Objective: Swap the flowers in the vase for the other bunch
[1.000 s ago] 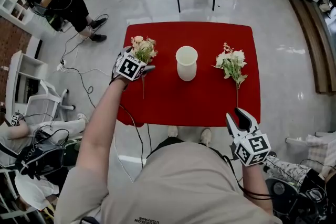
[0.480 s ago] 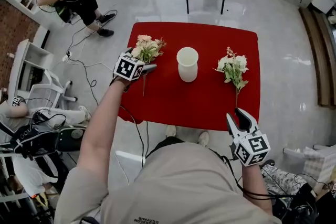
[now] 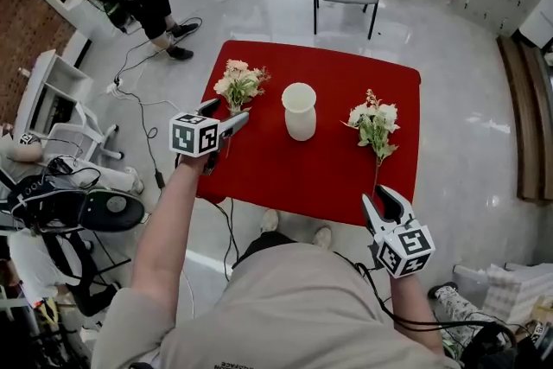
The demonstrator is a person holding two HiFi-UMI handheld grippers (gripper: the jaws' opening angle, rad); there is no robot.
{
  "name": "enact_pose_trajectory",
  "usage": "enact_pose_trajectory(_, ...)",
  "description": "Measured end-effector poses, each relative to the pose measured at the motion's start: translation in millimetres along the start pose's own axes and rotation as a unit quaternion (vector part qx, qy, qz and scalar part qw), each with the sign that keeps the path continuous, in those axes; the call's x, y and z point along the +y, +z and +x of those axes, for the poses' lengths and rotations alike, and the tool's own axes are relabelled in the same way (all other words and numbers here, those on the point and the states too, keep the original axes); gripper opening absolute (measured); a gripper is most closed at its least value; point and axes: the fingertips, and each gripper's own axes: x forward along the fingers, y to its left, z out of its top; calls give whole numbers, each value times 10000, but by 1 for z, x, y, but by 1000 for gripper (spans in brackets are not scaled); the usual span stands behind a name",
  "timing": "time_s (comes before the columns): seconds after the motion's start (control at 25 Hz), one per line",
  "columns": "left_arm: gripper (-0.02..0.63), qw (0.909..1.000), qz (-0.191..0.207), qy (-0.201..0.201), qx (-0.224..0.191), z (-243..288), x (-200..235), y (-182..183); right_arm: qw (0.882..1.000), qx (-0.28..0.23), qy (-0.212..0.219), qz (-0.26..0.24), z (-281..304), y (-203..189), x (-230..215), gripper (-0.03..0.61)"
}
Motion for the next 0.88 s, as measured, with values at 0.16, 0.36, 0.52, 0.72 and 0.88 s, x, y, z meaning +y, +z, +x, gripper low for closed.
enact_pose_trajectory(0.16,180,9978,-111,302,-576,-37,-26,-3,9999,18,143,-63,-6,-4,-5,146)
enact_pose_trajectory(0.36,8,9931,-381,-44,-1108,-78,-79,-17,9995,41,308,-28,-8,-15,-10,133)
enact_pose_trajectory(0.52,6,9919,-305,-414,-1163,-98,-130,-29,9991,111,412,-49,-9,-24,-14,127)
enact_pose_trajectory(0.72,6,9914,-143,-698,-1094,-99,-168,-40,9990,158,387,-165,-3,-30,-17,124)
enact_pose_trajectory(0.88,6,9909,-46,-907,-996,-102,-182,-46,9995,72,269,-143,-2,-23,-2,124)
